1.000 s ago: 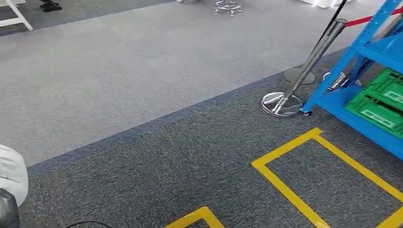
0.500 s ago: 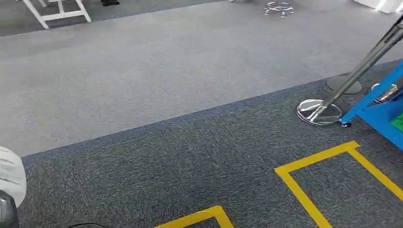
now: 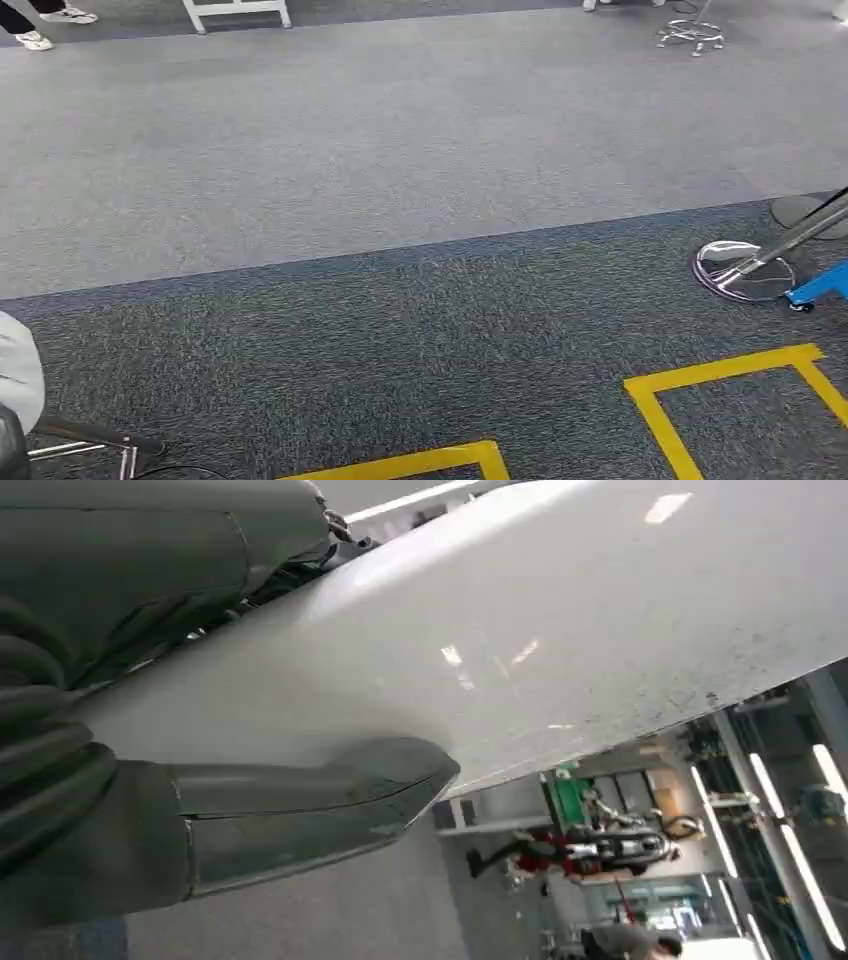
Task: Take the parts from the cabinet and place them on the table.
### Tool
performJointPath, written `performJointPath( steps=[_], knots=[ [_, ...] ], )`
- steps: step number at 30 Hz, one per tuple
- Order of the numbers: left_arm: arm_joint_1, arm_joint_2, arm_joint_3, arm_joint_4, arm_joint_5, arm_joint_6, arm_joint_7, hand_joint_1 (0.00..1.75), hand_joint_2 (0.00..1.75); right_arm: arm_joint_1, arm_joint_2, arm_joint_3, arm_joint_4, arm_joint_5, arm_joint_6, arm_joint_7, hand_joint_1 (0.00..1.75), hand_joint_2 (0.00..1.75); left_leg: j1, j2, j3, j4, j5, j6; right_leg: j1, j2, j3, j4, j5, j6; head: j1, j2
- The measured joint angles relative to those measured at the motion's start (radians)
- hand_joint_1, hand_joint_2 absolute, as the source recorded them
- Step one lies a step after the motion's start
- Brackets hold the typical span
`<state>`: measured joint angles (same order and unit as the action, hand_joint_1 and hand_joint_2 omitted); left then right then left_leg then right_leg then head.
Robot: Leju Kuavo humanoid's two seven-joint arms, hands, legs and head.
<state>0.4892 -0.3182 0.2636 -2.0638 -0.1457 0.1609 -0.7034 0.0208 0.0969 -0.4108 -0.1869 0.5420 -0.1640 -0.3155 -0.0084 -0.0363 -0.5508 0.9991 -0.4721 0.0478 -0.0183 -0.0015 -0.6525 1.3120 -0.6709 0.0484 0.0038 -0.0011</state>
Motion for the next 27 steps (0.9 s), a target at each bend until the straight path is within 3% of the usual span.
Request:
performJointPath(
  steps=[1,2,3,4,5,7,9,10,11,12,14,15,16,18,19,20,21,24,25,26,27],
  knots=[
    [0.000,0.000,0.000,-0.002,0.003,0.008,0.000,1.75,1.75,0.002,0.000,0.000,0.000,0.002,0.000,0.000,0.00,0.00,-0.002,-0.014,0.002,0.000,0.000,0.000,0.001,0.001,0.003,-0.025,0.033,-0.004,0.000,0.000],
    [0.000,-0.002,0.002,-0.005,0.008,0.017,0.000,1.75,1.75,0.002,0.000,0.000,0.000,0.007,0.000,0.001,0.00,0.00,-0.003,-0.029,0.004,0.001,0.000,0.000,0.001,0.004,0.026,-0.091,0.082,-0.007,0.000,0.000],
    [0.000,-0.004,0.003,-0.010,0.010,0.025,0.000,1.75,1.75,0.001,0.000,0.000,0.000,0.010,0.000,0.002,0.00,0.00,-0.003,-0.042,0.006,0.002,0.000,0.000,0.002,0.017,0.061,-0.176,0.132,-0.012,0.000,0.000],
    [-0.001,-0.006,0.005,-0.015,0.015,0.033,0.000,1.75,1.75,0.000,0.000,0.000,0.000,0.015,0.000,0.005,0.00,0.00,-0.003,-0.054,0.005,0.003,-0.001,-0.002,0.001,0.051,0.094,-0.257,0.172,-0.015,0.000,0.000],
    [-0.003,-0.009,0.008,-0.024,0.023,0.046,0.000,1.75,1.75,0.002,0.000,0.000,0.000,0.020,-0.001,0.012,0.00,0.00,-0.009,-0.065,-0.001,0.012,-0.004,-0.006,-0.002,0.100,0.109,-0.297,0.166,-0.018,0.000,0.000],
    [-0.005,-0.016,0.017,-0.048,0.034,0.081,0.000,1.75,1.75,-0.002,0.000,0.000,0.000,0.031,-0.001,0.021,0.00,0.00,-0.001,-0.088,-0.014,0.017,-0.002,-0.016,0.000,0.082,0.124,-0.312,0.158,-0.015,-0.001,0.000],
    [-0.005,-0.021,0.030,-0.067,0.038,0.101,0.000,1.75,1.75,-0.002,0.000,0.000,0.000,0.036,-0.001,0.019,0.00,0.00,0.000,-0.112,-0.021,0.015,0.004,-0.027,-0.001,0.059,0.125,-0.315,0.162,-0.025,-0.002,0.000],
    [-0.005,-0.022,0.031,-0.076,0.034,0.108,0.000,1.75,1.75,-0.003,0.003,0.000,0.000,0.039,-0.001,0.016,0.00,0.00,-0.001,-0.086,-0.023,0.029,-0.007,-0.029,-0.006,0.041,0.128,-0.320,0.166,-0.030,-0.002,0.000],
    [-0.005,-0.023,0.032,-0.085,0.027,0.116,0.000,1.75,1.75,-0.001,0.003,-0.001,0.000,0.043,-0.001,0.010,0.00,0.00,-0.004,-0.033,-0.039,0.064,-0.035,-0.035,-0.005,0.030,0.130,-0.321,0.165,-0.033,-0.009,0.000],
    [-0.008,-0.023,0.032,-0.090,0.021,0.123,0.000,1.75,1.75,-0.001,0.003,-0.001,0.000,0.047,-0.001,0.006,0.00,0.00,-0.001,-0.004,-0.069,0.130,-0.075,-0.041,-0.003,0.015,0.131,-0.321,0.164,-0.037,-0.011,0.000],
    [-0.010,-0.022,0.028,-0.097,0.017,0.135,0.000,1.75,1.75,-0.002,0.003,-0.001,0.000,0.053,-0.001,0.002,0.00,0.00,0.006,0.018,-0.143,0.287,-0.145,-0.050,-0.001,-0.018,0.131,-0.321,0.161,-0.039,-0.010,0.000],
    [-0.009,-0.022,0.027,-0.099,0.016,0.138,0.000,1.75,1.75,-0.003,0.003,-0.001,0.000,0.053,0.000,0.001,0.00,0.00,0.010,0.022,-0.162,0.330,-0.153,-0.054,-0.001,-0.034,0.131,-0.321,0.160,-0.038,-0.010,0.000],
    [-0.007,-0.022,0.028,-0.100,0.016,0.139,0.000,1.75,1.75,-0.004,0.003,-0.001,0.000,0.055,0.000,0.000,0.00,0.00,0.014,0.024,-0.155,0.320,-0.135,-0.057,-0.001,-0.049,0.132,-0.321,0.158,-0.038,-0.010,0.000],
    [-0.007,-0.022,0.027,-0.106,0.016,0.142,0.000,1.75,1.75,-0.004,0.004,-0.001,0.000,0.057,0.000,0.000,0.00,0.00,0.020,0.035,-0.086,0.184,-0.054,-0.059,-0.002,-0.075,0.138,-0.321,0.154,-0.033,-0.010,0.000],
    [-0.007,-0.022,0.027,-0.110,0.014,0.146,0.000,1.75,1.75,-0.004,0.004,0.000,0.000,0.061,0.000,0.000,0.00,0.00,0.020,0.064,-0.035,0.090,-0.014,-0.058,-0.002,-0.086,0.144,-0.321,0.151,-0.029,-0.010,0.000],
    [-0.007,-0.022,0.027,-0.113,0.013,0.153,0.000,1.75,1.75,-0.004,0.004,-0.001,0.000,0.066,0.000,0.000,0.00,0.00,0.014,0.124,-0.006,0.034,-0.018,-0.058,0.001,-0.096,0.148,-0.321,0.148,-0.023,-0.010,0.000],
    [-0.008,-0.022,0.025,-0.115,0.010,0.163,0.000,1.75,1.75,-0.004,0.004,0.000,0.000,0.071,0.000,0.000,0.00,0.00,0.007,0.127,-0.005,0.022,-0.019,-0.047,0.008,-0.104,0.147,-0.316,0.142,-0.015,-0.011,0.000],
    [0.004,-0.018,0.019,-0.126,-0.015,0.226,0.000,1.75,1.75,-0.014,0.005,0.000,0.000,0.087,-0.001,0.004,0.00,0.00,0.001,0.092,-0.015,0.025,-0.019,-0.029,0.005,-0.135,0.159,-0.323,0.140,0.000,-0.008,0.000],
    [0.009,-0.013,0.011,-0.134,-0.030,0.265,0.000,1.75,1.75,-0.015,0.007,0.000,-0.001,0.090,-0.002,0.005,0.00,0.00,0.007,0.079,-0.008,0.016,-0.013,-0.018,-0.002,-0.122,0.155,-0.319,0.131,0.010,-0.010,0.000],
    [0.015,-0.006,-0.005,-0.143,-0.048,0.314,0.000,1.75,1.75,-0.016,0.007,0.000,-0.001,0.097,-0.003,0.005,0.00,0.00,0.007,0.071,-0.007,0.016,-0.013,-0.012,-0.003,-0.063,0.144,-0.292,0.108,0.011,-0.001,0.000],
    [0.016,0.006,-0.026,-0.147,-0.068,0.383,0.000,1.75,1.75,-0.015,0.008,0.000,-0.001,0.101,-0.006,0.005,0.00,0.00,0.007,0.061,-0.008,0.016,-0.011,-0.006,-0.002,-0.031,0.116,-0.231,0.073,0.009,0.001,0.000]
  ],
)
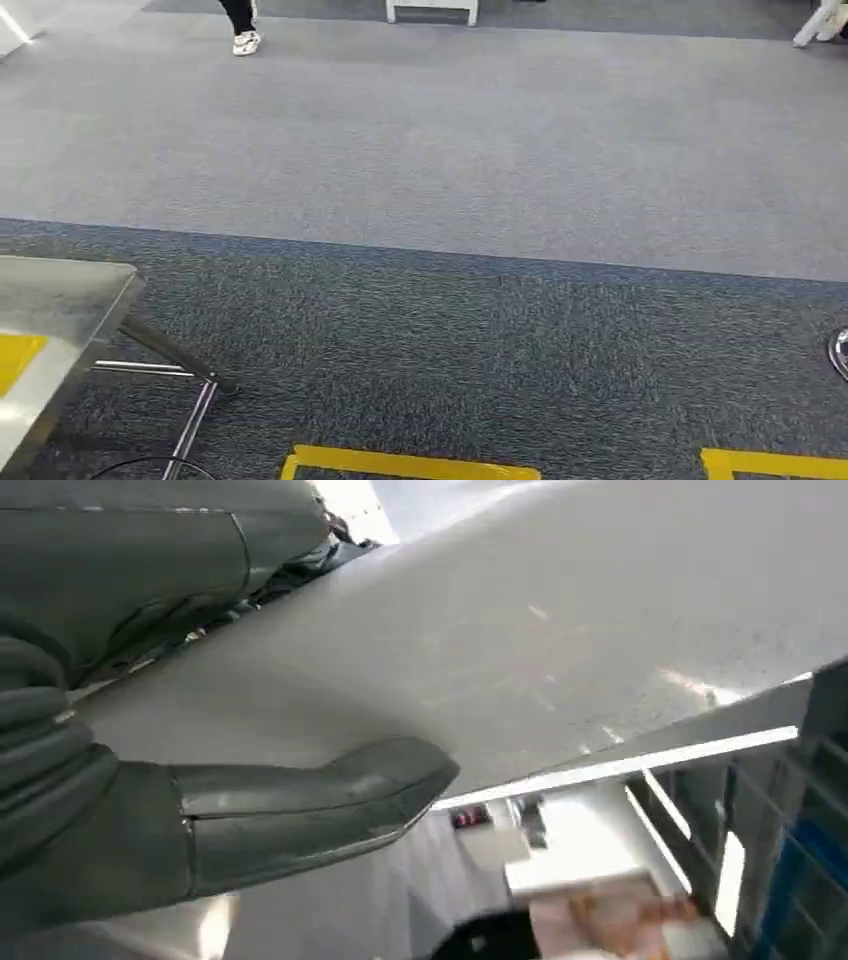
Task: Take the parts from the cabinet and place them on the table.
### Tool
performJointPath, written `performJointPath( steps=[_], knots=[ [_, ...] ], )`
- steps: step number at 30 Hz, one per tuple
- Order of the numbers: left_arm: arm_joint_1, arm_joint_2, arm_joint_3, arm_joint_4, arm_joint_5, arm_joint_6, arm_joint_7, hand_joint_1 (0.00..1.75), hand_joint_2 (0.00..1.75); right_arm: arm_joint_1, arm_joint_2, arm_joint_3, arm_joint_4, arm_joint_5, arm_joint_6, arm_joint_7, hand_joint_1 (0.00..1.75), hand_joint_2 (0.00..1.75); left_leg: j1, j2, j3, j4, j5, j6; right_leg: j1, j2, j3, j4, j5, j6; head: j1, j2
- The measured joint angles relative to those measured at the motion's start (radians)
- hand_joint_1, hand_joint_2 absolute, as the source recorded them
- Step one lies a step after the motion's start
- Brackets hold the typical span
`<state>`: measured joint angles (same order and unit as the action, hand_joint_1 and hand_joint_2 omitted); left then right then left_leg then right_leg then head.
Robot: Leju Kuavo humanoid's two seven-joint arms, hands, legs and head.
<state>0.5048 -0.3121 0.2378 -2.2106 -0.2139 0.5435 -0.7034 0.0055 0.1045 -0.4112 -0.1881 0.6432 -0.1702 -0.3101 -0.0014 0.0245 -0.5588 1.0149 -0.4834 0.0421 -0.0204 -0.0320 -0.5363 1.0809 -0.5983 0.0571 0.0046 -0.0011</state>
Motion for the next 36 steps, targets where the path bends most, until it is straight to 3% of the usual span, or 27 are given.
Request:
performJointPath(
  steps=[2,3,4,6,7,8,9,11,13,14,15,16,18,19,20,22,23,24,25,28,29,30,31,33,34,35,36],
  knots=[
    [0.007,0.029,-0.053,-0.001,-0.032,0.108,0.000,1.75,1.75,0.002,0.001,0.000,0.000,0.007,-0.002,0.000,0.00,0.00,-0.004,-0.025,-0.001,0.000,0.000,0.005,0.001,0.025,-0.079,0.159,-0.064,-0.003,0.003,0.000],
    [0.014,0.043,-0.082,-0.002,-0.039,0.138,0.000,1.75,1.75,0.007,0.001,0.000,0.000,0.010,-0.004,0.001,0.00,0.00,-0.007,-0.042,0.000,0.001,-0.001,0.007,0.002,0.029,-0.116,0.223,-0.077,-0.005,0.002,0.000],
    [0.020,0.051,-0.103,-0.002,-0.043,0.146,0.000,1.75,1.75,0.011,0.001,0.000,0.000,0.013,-0.005,0.001,0.00,0.00,-0.009,-0.059,0.001,0.001,-0.001,0.007,0.002,0.030,-0.129,0.231,-0.063,-0.008,0.002,0.000],
    [0.028,0.055,-0.123,-0.002,-0.056,0.152,0.000,1.75,1.75,0.012,0.001,0.000,0.000,0.023,-0.011,0.004,0.00,0.00,-0.011,-0.090,0.005,0.002,-0.001,0.007,0.006,0.038,-0.090,0.119,0.023,-0.018,0.002,0.000],
    [0.028,0.055,-0.125,-0.002,-0.058,0.154,0.000,1.75,1.75,0.011,0.001,0.000,0.000,0.030,-0.013,0.004,0.00,0.00,-0.011,-0.103,0.007,0.002,-0.001,0.007,0.008,0.049,-0.053,0.031,0.071,-0.024,0.002,0.000],
    [0.028,0.056,-0.126,-0.002,-0.060,0.155,0.000,1.75,1.75,0.009,0.001,0.000,0.000,0.037,-0.015,0.004,0.00,0.00,-0.010,-0.115,0.008,0.002,-0.002,0.006,0.009,0.074,-0.023,-0.042,0.099,-0.029,0.003,0.000],
    [0.029,0.057,-0.126,-0.002,-0.060,0.156,0.000,1.75,1.75,0.007,0.001,0.000,0.000,0.042,-0.016,0.005,0.00,0.00,-0.016,-0.122,0.002,0.008,-0.005,0.000,0.006,0.112,-0.014,-0.063,0.084,-0.032,0.001,0.000],
    [0.030,0.057,-0.127,-0.010,-0.083,0.156,0.000,1.75,1.75,0.008,0.003,0.001,0.000,0.054,-0.024,0.005,0.00,0.00,-0.005,-0.145,-0.008,0.009,-0.001,-0.012,0.010,0.096,-0.002,-0.072,0.083,-0.031,0.001,0.000],
    [0.032,0.055,-0.127,-0.017,-0.108,0.156,0.000,1.75,1.75,0.008,0.005,0.001,0.000,0.060,-0.025,0.005,0.00,0.00,-0.004,-0.168,-0.013,0.008,0.002,-0.023,0.007,0.072,0.003,-0.081,0.087,-0.042,0.001,0.000],
    [0.035,0.054,-0.127,-0.019,-0.115,0.157,0.000,1.75,1.75,0.008,0.007,0.000,0.000,0.061,-0.026,0.005,0.00,0.00,-0.006,-0.137,-0.014,0.021,-0.011,-0.026,0.005,0.058,0.007,-0.087,0.090,-0.046,0.000,0.000],
    [0.034,0.054,-0.126,-0.022,-0.121,0.157,0.000,1.75,1.75,0.009,0.007,0.000,0.000,0.063,-0.029,0.005,0.00,0.00,-0.007,-0.090,-0.033,0.062,-0.042,-0.033,0.005,0.049,0.009,-0.089,0.090,-0.049,-0.007,0.000],
    [0.031,0.052,-0.126,-0.023,-0.124,0.157,0.000,1.75,1.75,0.010,0.007,0.000,0.000,0.066,-0.029,0.004,0.00,0.00,-0.004,-0.065,-0.064,0.130,-0.079,-0.039,0.006,0.035,0.010,-0.089,0.088,-0.053,-0.007,0.000],
    [0.029,0.049,-0.125,-0.023,-0.137,0.157,0.000,1.75,1.75,0.014,0.007,0.000,0.000,0.071,-0.028,0.003,0.00,0.00,0.001,-0.043,-0.132,0.277,-0.141,-0.048,0.008,0.006,0.013,-0.089,0.083,-0.055,-0.006,0.000],
    [0.029,0.045,-0.121,-0.023,-0.155,0.157,0.000,1.75,1.75,0.014,0.007,0.000,0.000,0.072,-0.029,0.003,0.00,0.00,0.004,-0.039,-0.148,0.310,-0.144,-0.051,0.008,-0.009,0.015,-0.089,0.081,-0.054,-0.008,0.000],
    [0.029,0.042,-0.120,-0.023,-0.173,0.157,0.000,1.75,1.75,0.014,0.007,0.000,0.000,0.074,-0.029,0.003,0.00,0.00,0.006,-0.036,-0.138,0.292,-0.120,-0.053,0.008,-0.023,0.018,-0.089,0.079,-0.054,-0.007,0.000],
    [0.027,0.028,-0.112,-0.032,-0.222,0.157,0.000,1.75,1.75,0.014,0.008,0.000,0.000,0.080,-0.029,0.002,0.00,0.00,0.007,-0.018,-0.066,0.148,-0.034,-0.050,0.008,-0.046,0.028,-0.089,0.073,-0.050,-0.007,0.000],
    [0.023,0.020,-0.103,-0.040,-0.250,0.157,0.000,1.75,1.75,0.013,0.009,0.000,0.000,0.084,-0.029,0.001,0.00,0.00,0.005,0.022,-0.016,0.053,0.006,-0.044,0.008,-0.057,0.034,-0.089,0.069,-0.046,-0.007,0.000],
    [0.016,0.011,-0.096,-0.047,-0.268,0.157,0.000,1.75,1.75,0.013,0.009,0.000,0.000,0.087,-0.030,0.001,0.00,0.00,-0.006,0.066,0.001,0.023,-0.008,-0.041,0.014,-0.065,0.034,-0.088,0.064,-0.040,-0.007,0.000],
    [0.007,0.003,-0.092,-0.054,-0.281,0.157,0.000,1.75,1.75,0.013,0.010,0.000,0.000,0.089,-0.030,0.000,0.00,0.00,-0.010,0.059,0.002,0.007,-0.012,-0.030,0.018,-0.076,0.038,-0.084,0.058,-0.031,-0.008,0.000],
    [0.007,-0.014,-0.072,-0.071,-0.280,0.158,0.000,1.75,1.75,0.007,0.010,0.000,0.000,0.090,-0.031,0.001,0.00,0.00,-0.012,0.025,-0.006,0.006,-0.010,-0.014,0.017,-0.114,0.050,-0.089,0.053,-0.018,-0.006,0.000],
    [0.006,-0.019,-0.068,-0.076,-0.279,0.157,0.000,1.75,1.75,0.006,0.010,0.000,0.000,0.090,-0.031,0.002,0.00,0.00,-0.002,0.012,0.005,-0.004,-0.004,-0.005,0.011,-0.101,0.041,-0.083,0.042,-0.011,-0.008,0.000],
    [0.004,-0.023,-0.066,-0.082,-0.277,0.158,0.000,1.75,1.75,0.005,0.010,0.000,0.000,0.091,-0.032,0.002,0.00,0.00,-0.002,0.005,0.005,-0.005,-0.003,-0.001,0.010,-0.035,0.031,-0.051,0.020,-0.007,0.003,0.000],
    [-0.001,-0.028,-0.065,-0.084,-0.271,0.158,0.000,1.75,1.75,0.005,0.010,0.000,0.000,0.092,-0.032,0.002,0.00,0.00,-0.001,-0.007,0.003,-0.005,-0.002,0.003,0.009,0.001,-0.002,0.021,-0.020,-0.006,0.006,0.000],
    [-0.006,-0.032,-0.059,-0.084,-0.264,0.158,0.000,1.75,1.75,0.009,0.013,0.000,0.000,0.085,-0.052,0.011,0.00,0.00,-0.002,-0.033,0.003,-0.004,-0.002,0.006,0.009,0.026,-0.087,0.184,-0.079,-0.005,0.008,0.000],
    [-0.006,-0.033,-0.051,-0.084,-0.260,0.158,0.000,1.75,1.75,0.011,0.025,0.000,0.000,0.084,-0.073,0.020,0.00,0.00,-0.002,-0.048,0.004,-0.004,-0.002,0.006,0.009,0.029,-0.118,0.230,-0.081,-0.005,0.008,0.000],
    [-0.006,-0.035,-0.044,-0.084,-0.257,0.158,0.000,1.75,1.75,0.013,0.034,0.000,0.000,0.084,-0.089,0.025,0.00,0.00,-0.002,-0.062,0.006,-0.003,-0.002,0.006,0.009,0.030,-0.125,0.224,-0.058,-0.006,0.008,0.000],
    [-0.006,-0.036,-0.039,-0.084,-0.257,0.158,0.000,1.75,1.75,0.013,0.044,0.000,0.000,0.088,-0.099,0.029,0.00,0.00,-0.002,-0.077,0.007,-0.002,-0.003,0.005,0.009,0.032,-0.113,0.175,-0.013,-0.008,0.008,0.000]
  ],
)
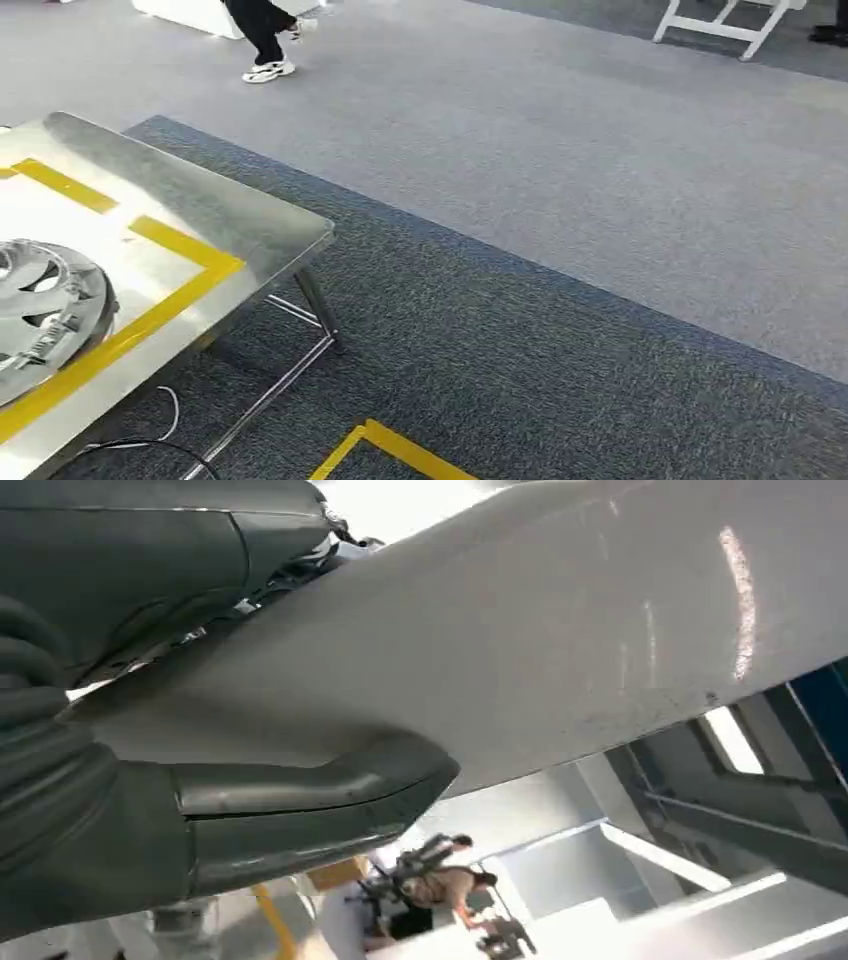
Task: Take the parts from the cabinet and place them on the table.
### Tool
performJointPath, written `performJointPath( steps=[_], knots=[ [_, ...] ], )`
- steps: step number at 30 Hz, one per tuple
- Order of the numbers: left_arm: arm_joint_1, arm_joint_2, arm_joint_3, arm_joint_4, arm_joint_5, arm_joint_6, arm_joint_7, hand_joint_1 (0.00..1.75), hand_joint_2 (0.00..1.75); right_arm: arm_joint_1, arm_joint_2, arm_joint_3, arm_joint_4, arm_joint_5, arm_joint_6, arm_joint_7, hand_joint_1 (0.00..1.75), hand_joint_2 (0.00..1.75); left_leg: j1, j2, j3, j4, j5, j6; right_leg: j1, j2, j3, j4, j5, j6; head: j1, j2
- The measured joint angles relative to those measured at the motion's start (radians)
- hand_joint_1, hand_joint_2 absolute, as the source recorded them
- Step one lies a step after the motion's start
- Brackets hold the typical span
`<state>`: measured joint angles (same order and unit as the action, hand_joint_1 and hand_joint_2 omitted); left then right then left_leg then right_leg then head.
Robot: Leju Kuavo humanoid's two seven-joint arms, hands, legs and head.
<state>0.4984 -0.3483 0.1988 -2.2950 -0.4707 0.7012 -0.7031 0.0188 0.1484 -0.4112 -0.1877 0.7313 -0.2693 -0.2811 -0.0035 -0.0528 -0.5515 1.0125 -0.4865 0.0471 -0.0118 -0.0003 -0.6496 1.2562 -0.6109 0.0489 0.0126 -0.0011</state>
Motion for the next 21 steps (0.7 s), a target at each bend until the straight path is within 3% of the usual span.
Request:
performJointPath(
  steps=[2,3,4,7,8,9,10,12,13,14,15,17,18,19,21],
  knots=[
    [-0.002,-0.002,0.008,0.000,-0.002,0.000,0.000,1.75,1.75,-0.001,0.001,0.000,0.000,0.016,0.014,-0.008,0.00,0.00,0.003,-0.028,0.005,0.003,-0.004,-0.006,-0.003,0.026,0.067,-0.171,0.101,-0.002,0.000,0.000],
    [-0.002,-0.002,0.009,0.000,-0.004,0.000,0.000,1.75,1.75,-0.001,0.001,0.000,0.000,0.018,0.024,-0.013,0.00,0.00,0.002,-0.038,0.003,0.007,-0.008,-0.012,-0.009,0.082,0.090,-0.222,0.100,-0.001,0.000,0.000],
    [-0.004,-0.003,0.011,-0.001,-0.004,0.000,0.000,1.75,1.75,-0.001,0.001,0.000,0.000,0.017,0.032,-0.019,0.00,0.00,-0.001,-0.053,-0.005,0.017,-0.012,-0.018,-0.013,0.091,0.102,-0.250,0.092,-0.004,-0.001,0.000],
    [-0.002,-0.004,0.014,-0.003,-0.005,0.000,0.000,1.75,1.75,0.000,-0.002,0.000,0.000,0.017,0.047,-0.026,0.00,0.00,0.007,-0.080,-0.013,0.009,-0.003,-0.034,-0.004,0.061,0.109,-0.242,0.092,-0.017,-0.001,0.000],
    [-0.002,-0.004,0.017,-0.005,-0.005,0.000,0.000,1.75,1.75,0.001,-0.002,0.000,0.000,0.017,0.050,-0.028,0.00,0.00,0.007,-0.089,-0.013,0.011,-0.004,-0.038,-0.012,0.050,0.111,-0.250,0.097,-0.025,-0.001,0.000],
    [-0.001,-0.004,0.018,-0.006,-0.006,0.000,0.000,1.75,1.75,0.000,-0.006,0.000,0.000,0.016,0.054,-0.028,0.00,0.00,0.001,-0.027,-0.019,0.031,-0.020,-0.042,-0.012,0.034,0.115,-0.253,0.098,-0.032,-0.002,0.000],
    [-0.004,-0.004,0.018,-0.008,-0.010,0.000,0.000,1.75,1.75,0.001,-0.008,0.000,0.000,0.017,0.057,-0.031,0.00,0.00,0.002,0.014,-0.043,0.083,-0.056,-0.048,-0.012,0.022,0.116,-0.254,0.097,-0.037,-0.013,0.000],
    [-0.009,-0.003,0.018,-0.008,-0.011,0.000,0.000,1.75,1.75,0.002,-0.008,0.000,0.000,0.018,0.057,-0.032,0.00,0.00,0.007,0.036,-0.114,0.233,-0.129,-0.055,-0.008,-0.007,0.116,-0.254,0.094,-0.041,-0.011,0.000],
    [-0.012,-0.001,0.021,-0.006,-0.008,0.000,0.000,1.75,1.75,0.004,-0.009,0.000,0.000,0.021,0.058,-0.031,0.00,0.00,0.008,0.039,-0.144,0.294,-0.150,-0.057,-0.008,-0.023,0.116,-0.253,0.092,-0.041,-0.011,0.000],
    [-0.015,0.005,0.028,-0.002,-0.003,0.000,0.001,1.75,1.75,0.005,-0.009,0.000,0.000,0.021,0.058,-0.032,0.00,0.00,0.009,0.039,-0.155,0.315,-0.146,-0.059,-0.007,-0.037,0.117,-0.253,0.090,-0.041,-0.011,0.000],
    [-0.011,0.006,0.034,0.000,-0.011,0.000,0.003,1.75,1.75,0.005,-0.009,0.000,0.000,0.019,0.058,-0.032,0.00,0.00,0.010,0.041,-0.141,0.288,-0.117,-0.058,-0.007,-0.051,0.120,-0.253,0.087,-0.040,-0.011,0.000],
    [0.003,0.004,0.035,0.000,-0.031,0.000,0.003,1.75,1.75,0.006,-0.009,0.000,0.000,0.018,0.057,-0.034,0.00,0.00,0.008,0.056,-0.068,0.146,-0.034,-0.051,-0.007,-0.071,0.130,-0.253,0.081,-0.037,-0.011,0.000],
    [0.006,0.002,0.034,0.001,-0.041,-0.001,0.003,1.75,1.75,0.006,-0.009,0.000,0.000,0.020,0.057,-0.035,0.00,0.00,0.004,0.101,-0.022,0.056,0.005,-0.041,-0.006,-0.080,0.136,-0.254,0.078,-0.032,-0.012,0.000],
    [0.006,0.001,0.034,0.003,-0.047,-0.001,0.003,1.75,1.75,0.008,-0.009,-0.001,0.000,0.021,0.057,-0.036,0.00,0.00,-0.007,0.138,-0.008,0.025,-0.011,-0.038,0.001,-0.090,0.136,-0.251,0.072,-0.025,-0.011,0.000],
    [0.009,-0.001,0.035,0.005,-0.054,-0.001,0.002,1.75,1.75,0.007,-0.009,-0.003,0.000,0.026,0.057,-0.037,0.00,0.00,-0.009,0.120,-0.011,0.016,-0.014,-0.029,0.003,-0.113,0.141,-0.253,0.069,-0.014,-0.011,0.000]
  ],
)
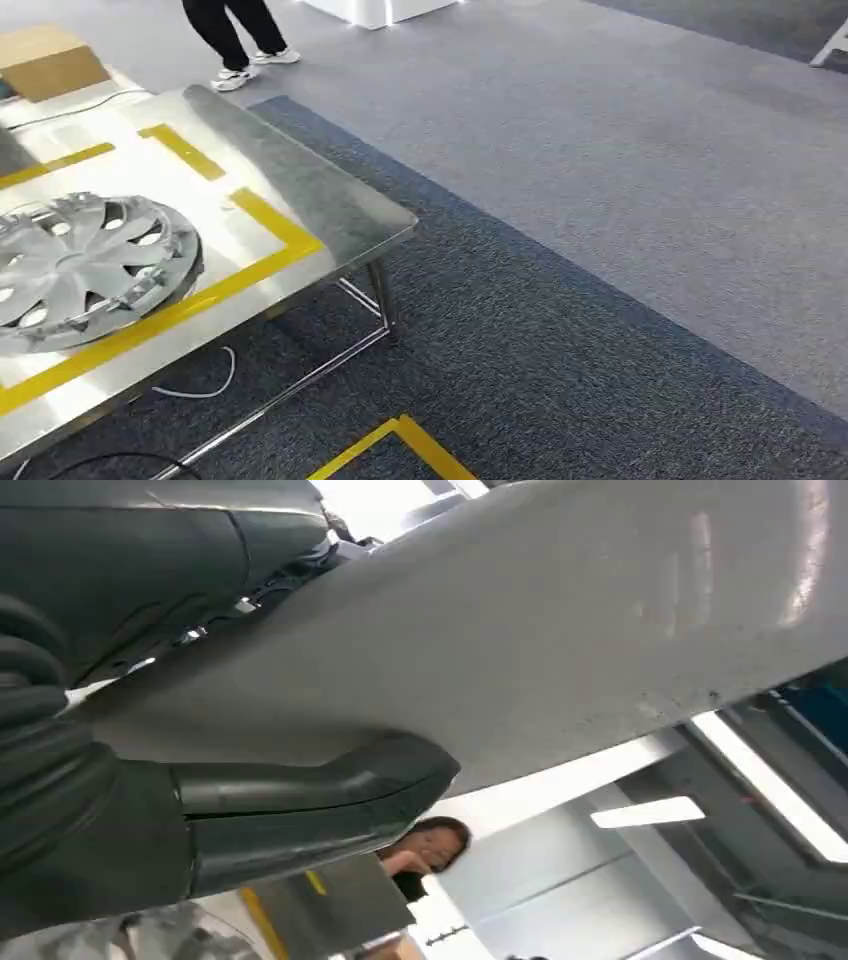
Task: Take the parts from the cabinet and place them on the table.
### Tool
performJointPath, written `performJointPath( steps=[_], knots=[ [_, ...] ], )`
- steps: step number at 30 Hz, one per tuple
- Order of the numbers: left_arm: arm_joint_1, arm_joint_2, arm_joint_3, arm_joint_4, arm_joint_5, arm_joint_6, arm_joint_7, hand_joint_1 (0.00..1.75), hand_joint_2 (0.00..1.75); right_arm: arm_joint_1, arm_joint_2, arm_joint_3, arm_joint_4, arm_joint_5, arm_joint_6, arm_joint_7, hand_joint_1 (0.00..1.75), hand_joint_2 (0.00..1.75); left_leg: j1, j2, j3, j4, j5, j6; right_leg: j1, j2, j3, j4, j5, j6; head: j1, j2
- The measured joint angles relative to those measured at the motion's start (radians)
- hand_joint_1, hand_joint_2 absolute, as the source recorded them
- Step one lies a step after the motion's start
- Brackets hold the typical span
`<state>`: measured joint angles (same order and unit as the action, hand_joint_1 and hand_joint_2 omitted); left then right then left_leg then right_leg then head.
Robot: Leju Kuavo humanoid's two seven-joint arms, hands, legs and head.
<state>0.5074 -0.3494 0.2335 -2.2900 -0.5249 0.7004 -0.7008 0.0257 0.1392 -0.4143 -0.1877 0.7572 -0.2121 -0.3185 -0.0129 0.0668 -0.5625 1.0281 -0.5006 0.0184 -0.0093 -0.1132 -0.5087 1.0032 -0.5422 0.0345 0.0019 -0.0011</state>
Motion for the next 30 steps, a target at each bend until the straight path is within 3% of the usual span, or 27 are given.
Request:
performJointPath(
  steps=[2,3,4,5,7,8,9,11,12,13,14,17,18,19,20,22,23,24,26,27,28,29,30],
  knots=[
    [0.009,-0.002,0.005,0.003,0.000,0.000,0.000,1.75,1.75,-0.005,0.000,-0.005,0.000,0.006,0.000,0.000,0.00,0.00,0.001,-0.026,-0.002,-0.006,0.004,0.010,0.000,-0.024,0.012,-0.005,-0.003,0.011,-0.001,0.000],
    [0.009,-0.003,0.007,0.004,-0.008,0.000,0.000,1.75,1.75,-0.005,0.000,-0.007,-0.001,0.009,0.000,0.000,0.00,0.00,0.009,-0.037,0.007,-0.015,0.009,0.016,-0.005,0.001,0.006,0.004,-0.016,0.018,-0.001,0.000],
    [0.009,-0.005,0.009,0.004,-0.017,0.000,0.000,1.75,1.75,-0.005,0.000,-0.011,-0.001,0.011,0.000,-0.001,0.00,0.00,0.011,-0.045,0.007,-0.015,0.010,0.020,-0.005,0.056,-0.010,0.039,-0.040,0.021,0.006,0.000],
    [0.008,-0.007,0.008,0.006,-0.030,0.000,0.000,1.75,1.75,-0.005,0.000,-0.015,-0.001,0.013,0.000,-0.001,0.00,0.00,0.012,-0.058,0.006,-0.015,0.010,0.023,-0.005,0.088,-0.048,0.116,-0.081,0.022,0.008,0.000],
    [0.009,-0.008,0.005,0.011,-0.049,0.000,0.000,1.75,1.75,-0.001,0.000,-0.021,-0.001,0.018,0.002,-0.001,0.00,0.00,0.011,-0.080,0.005,-0.015,0.007,0.028,-0.005,0.108,-0.129,0.271,-0.139,0.023,0.011,0.000],
    [0.009,-0.008,0.005,0.015,-0.054,0.000,0.000,1.75,1.75,0.002,0.000,-0.022,-0.001,0.021,0.003,0.000,0.00,0.00,0.010,-0.094,0.007,-0.015,0.007,0.028,-0.004,0.110,-0.153,0.305,-0.138,0.022,0.011,0.000],
    [0.010,-0.008,0.005,0.018,-0.058,0.000,0.000,1.75,1.75,0.006,0.000,-0.022,-0.001,0.025,0.003,0.000,0.00,0.00,0.009,-0.109,0.009,-0.014,0.007,0.028,-0.004,0.112,-0.153,0.290,-0.112,0.021,0.010,0.000],
    [0.011,-0.008,0.003,0.019,-0.075,0.000,0.000,1.75,1.75,0.008,0.000,-0.025,-0.002,0.030,0.003,0.000,0.00,0.00,0.010,-0.137,0.013,-0.012,0.005,0.026,-0.004,0.124,-0.099,0.155,-0.018,0.016,0.011,0.000],
    [0.011,-0.008,0.002,0.019,-0.087,0.000,0.000,1.75,1.75,0.008,0.000,-0.028,-0.002,0.031,0.003,-0.001,0.00,0.00,0.011,-0.150,0.014,-0.011,0.003,0.023,-0.006,0.155,-0.060,0.062,0.030,0.012,0.011,0.000],
    [0.011,-0.009,-0.002,0.020,-0.096,0.000,-0.001,1.75,1.75,0.009,-0.001,-0.031,-0.001,0.034,0.004,-0.001,0.00,0.00,0.010,-0.158,0.010,-0.008,0.001,0.019,-0.011,0.217,-0.041,0.027,0.017,0.007,0.010,0.000],
    [0.010,-0.009,-0.004,0.020,-0.101,0.000,-0.001,1.75,1.75,0.009,-0.001,-0.032,-0.002,0.034,0.005,-0.003,0.00,0.00,0.010,-0.172,0.003,-0.001,0.000,0.014,-0.012,0.217,-0.028,-0.002,0.013,0.007,0.010,0.000],
    [0.012,-0.010,-0.011,0.020,-0.124,0.000,-0.001,1.75,1.75,0.010,-0.002,-0.039,-0.002,0.038,0.007,-0.003,0.00,0.00,0.018,-0.206,-0.006,-0.006,0.011,-0.005,-0.006,0.186,-0.024,0.004,0.016,-0.002,0.010,0.000],
    [0.013,-0.009,-0.018,0.020,-0.136,0.000,-0.001,1.75,1.75,0.010,-0.002,-0.040,-0.002,0.039,0.007,-0.002,0.00,0.00,0.018,-0.202,-0.007,0.000,0.003,-0.008,-0.017,0.166,-0.017,-0.008,0.022,-0.012,0.010,0.000],
    [0.015,-0.010,-0.026,0.020,-0.149,0.000,-0.001,1.75,1.75,0.010,-0.003,-0.042,-0.004,0.042,0.007,-0.003,0.00,0.00,0.011,-0.141,-0.016,0.025,-0.013,-0.015,-0.013,0.155,-0.011,-0.012,0.021,-0.016,0.003,0.000],
    [0.013,-0.009,-0.036,0.020,-0.157,0.000,-0.001,1.75,1.75,0.009,-0.003,-0.044,-0.004,0.043,0.007,-0.003,0.00,0.00,0.013,-0.109,-0.044,0.081,-0.046,-0.020,-0.013,0.140,-0.009,-0.012,0.019,-0.021,-0.004,0.000],
    [0.014,-0.009,-0.049,0.020,-0.166,0.000,-0.001,1.75,1.75,0.010,-0.003,-0.046,-0.004,0.045,0.008,-0.003,0.00,0.00,0.018,-0.085,-0.119,0.233,-0.110,-0.027,-0.011,0.107,-0.005,-0.012,0.013,-0.027,-0.003,0.000],
    [0.015,-0.009,-0.051,0.020,-0.166,0.000,-0.001,1.75,1.75,0.010,-0.003,-0.046,-0.004,0.045,0.008,-0.005,0.00,0.00,0.020,-0.081,-0.146,0.285,-0.120,-0.030,-0.010,0.090,-0.003,-0.012,0.010,-0.027,-0.003,0.000],
    [0.016,-0.008,-0.052,0.020,-0.166,0.000,-0.001,1.75,1.75,0.010,-0.003,-0.047,-0.004,0.045,0.009,-0.005,0.00,0.00,0.022,-0.080,-0.148,0.288,-0.107,-0.032,-0.010,0.077,0.000,-0.012,0.008,-0.027,-0.003,0.000],
    [0.018,-0.008,-0.052,0.020,-0.163,0.000,-0.001,1.75,1.75,0.009,-0.003,-0.050,-0.004,0.048,0.010,-0.006,0.00,0.00,0.023,-0.072,-0.093,0.176,-0.026,-0.030,-0.011,0.051,0.009,-0.012,0.000,-0.023,-0.003,0.000],
    [0.018,-0.008,-0.054,0.020,-0.163,0.000,-0.001,1.75,1.75,0.008,-0.003,-0.052,-0.004,0.049,0.011,-0.006,0.00,0.00,0.022,-0.052,-0.045,0.084,0.018,-0.025,-0.011,0.040,0.017,-0.012,-0.005,-0.018,-0.003,0.000],
    [0.017,-0.008,-0.054,0.020,-0.163,0.000,-0.001,1.75,1.75,0.008,-0.003,-0.053,-0.004,0.051,0.011,-0.006,0.00,0.00,0.017,-0.006,-0.012,0.019,0.026,-0.019,-0.009,0.031,0.017,-0.012,-0.009,-0.013,-0.003,0.000],
    [0.015,-0.008,-0.056,0.020,-0.163,0.000,-0.001,1.75,1.75,0.009,-0.003,-0.055,-0.004,0.051,0.011,-0.006,0.00,0.00,0.005,0.006,0.000,-0.005,0.008,-0.015,-0.001,0.020,0.017,-0.008,-0.019,-0.005,-0.006,0.000],
    [0.014,-0.008,-0.060,0.020,-0.162,0.000,-0.001,1.75,1.75,0.007,-0.003,-0.058,-0.004,0.051,0.011,-0.006,0.00,0.00,0.007,0.000,-0.003,0.002,0.007,-0.009,-0.001,0.012,0.019,-0.011,-0.019,-0.001,-0.004,0.000]
  ],
)
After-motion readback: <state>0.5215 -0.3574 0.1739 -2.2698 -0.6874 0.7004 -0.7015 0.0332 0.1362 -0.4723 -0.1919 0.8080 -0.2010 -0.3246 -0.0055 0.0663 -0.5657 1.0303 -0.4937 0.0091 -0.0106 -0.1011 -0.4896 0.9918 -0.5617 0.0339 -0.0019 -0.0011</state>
